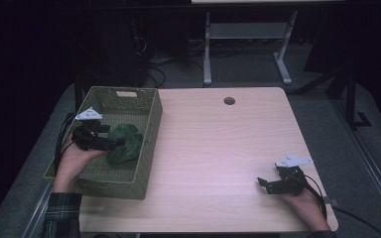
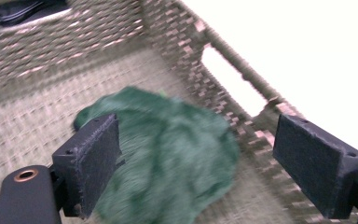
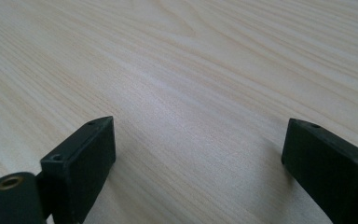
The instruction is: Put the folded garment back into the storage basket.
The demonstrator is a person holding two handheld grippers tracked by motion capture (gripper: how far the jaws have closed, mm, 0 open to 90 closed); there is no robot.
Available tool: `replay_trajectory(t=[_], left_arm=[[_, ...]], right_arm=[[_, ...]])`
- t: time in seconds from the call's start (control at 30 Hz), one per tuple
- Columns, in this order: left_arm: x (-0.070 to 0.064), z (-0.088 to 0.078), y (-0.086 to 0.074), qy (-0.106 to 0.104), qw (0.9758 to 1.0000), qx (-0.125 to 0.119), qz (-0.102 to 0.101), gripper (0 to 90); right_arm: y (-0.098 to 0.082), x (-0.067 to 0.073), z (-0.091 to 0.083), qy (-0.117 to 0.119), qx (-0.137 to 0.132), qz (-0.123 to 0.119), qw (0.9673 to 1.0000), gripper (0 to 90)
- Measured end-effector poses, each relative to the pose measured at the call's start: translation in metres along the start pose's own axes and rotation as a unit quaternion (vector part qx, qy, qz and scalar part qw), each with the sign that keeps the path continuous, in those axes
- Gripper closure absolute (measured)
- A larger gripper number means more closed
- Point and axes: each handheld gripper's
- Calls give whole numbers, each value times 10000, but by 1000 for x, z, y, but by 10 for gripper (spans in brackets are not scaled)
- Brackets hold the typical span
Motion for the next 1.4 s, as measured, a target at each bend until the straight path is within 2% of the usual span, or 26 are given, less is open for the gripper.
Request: replay_trajectory(t=[0.33,0.53,0.67,0.87,1.13,1.4], left_arm=[[-35,-5,24,-294,9988,-198,334,142],[-57,3,37,-432,9973,-153,572,142],[-72,14,44,-510,9961,-85,716,142],[-93,31,56,-685,9937,-127,878,142],[-123,58,68,-935,9886,-43,1177,142],[-148,83,68,-1101,9841,18,1396,143]], right_arm=[[0,0,0,0,0,0,10000,94],[0,0,0,0,-2,-1,10000,94],[0,0,0,0,-2,-2,10000,94],[0,0,0,0,-4,-5,10000,94],[0,0,0,-1,-4,-2,10000,94],[0,0,0,-1,-4,-3,10000,94]])
Point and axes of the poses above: each handheld gripper's, and its own axes: z roughly forward along the jaws, y roughly out of its top, x roughly to its left, and after that the axes turned 4 degrees about x, right-handed
